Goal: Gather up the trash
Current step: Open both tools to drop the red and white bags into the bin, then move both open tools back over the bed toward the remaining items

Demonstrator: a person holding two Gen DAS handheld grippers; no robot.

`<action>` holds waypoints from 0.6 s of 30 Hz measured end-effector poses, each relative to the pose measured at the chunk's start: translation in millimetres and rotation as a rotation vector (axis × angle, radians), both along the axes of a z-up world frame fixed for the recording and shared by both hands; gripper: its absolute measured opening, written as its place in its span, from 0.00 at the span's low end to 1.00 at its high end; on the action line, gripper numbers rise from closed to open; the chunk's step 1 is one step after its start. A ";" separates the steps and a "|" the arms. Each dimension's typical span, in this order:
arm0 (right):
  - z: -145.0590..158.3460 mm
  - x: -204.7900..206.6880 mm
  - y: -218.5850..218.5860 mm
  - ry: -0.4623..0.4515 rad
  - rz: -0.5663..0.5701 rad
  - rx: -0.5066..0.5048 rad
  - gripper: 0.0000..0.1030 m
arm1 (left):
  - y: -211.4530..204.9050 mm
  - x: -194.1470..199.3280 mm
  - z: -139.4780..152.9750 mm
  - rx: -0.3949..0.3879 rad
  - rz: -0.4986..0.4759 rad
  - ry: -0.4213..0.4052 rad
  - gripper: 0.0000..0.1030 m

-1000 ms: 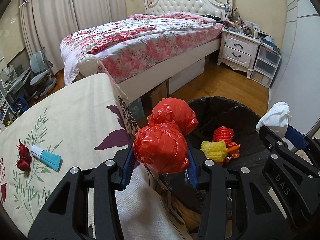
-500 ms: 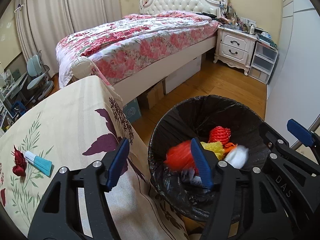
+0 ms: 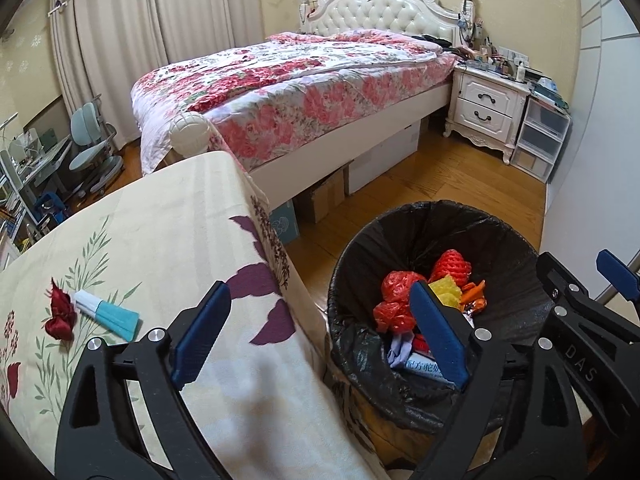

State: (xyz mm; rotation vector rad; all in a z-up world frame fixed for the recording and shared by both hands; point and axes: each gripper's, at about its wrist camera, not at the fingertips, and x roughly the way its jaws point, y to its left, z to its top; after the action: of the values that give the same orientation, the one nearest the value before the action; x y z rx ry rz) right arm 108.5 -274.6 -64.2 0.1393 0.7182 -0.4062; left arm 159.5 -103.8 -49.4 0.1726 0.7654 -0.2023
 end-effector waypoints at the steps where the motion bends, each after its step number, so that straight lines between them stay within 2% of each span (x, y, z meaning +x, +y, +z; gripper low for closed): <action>1: 0.5 -0.3 1.5 0.000 0.004 0.002 0.72 | 3.8 -0.1 0.9 0.000 0.005 0.001 0.86; 7: 1.1 -0.6 21.2 0.005 0.056 0.028 0.72 | 36.6 -8.8 5.9 0.007 0.062 -0.001 0.86; 18: 1.1 3.5 89.2 0.024 0.230 0.051 0.72 | 122.5 -27.3 12.2 0.007 0.212 0.009 0.86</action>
State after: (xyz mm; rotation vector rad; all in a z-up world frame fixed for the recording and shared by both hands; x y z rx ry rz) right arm 112.0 -185.5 -63.1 0.0983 0.7593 -0.1705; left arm 132.2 18.7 -37.2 0.0965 0.7880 0.0010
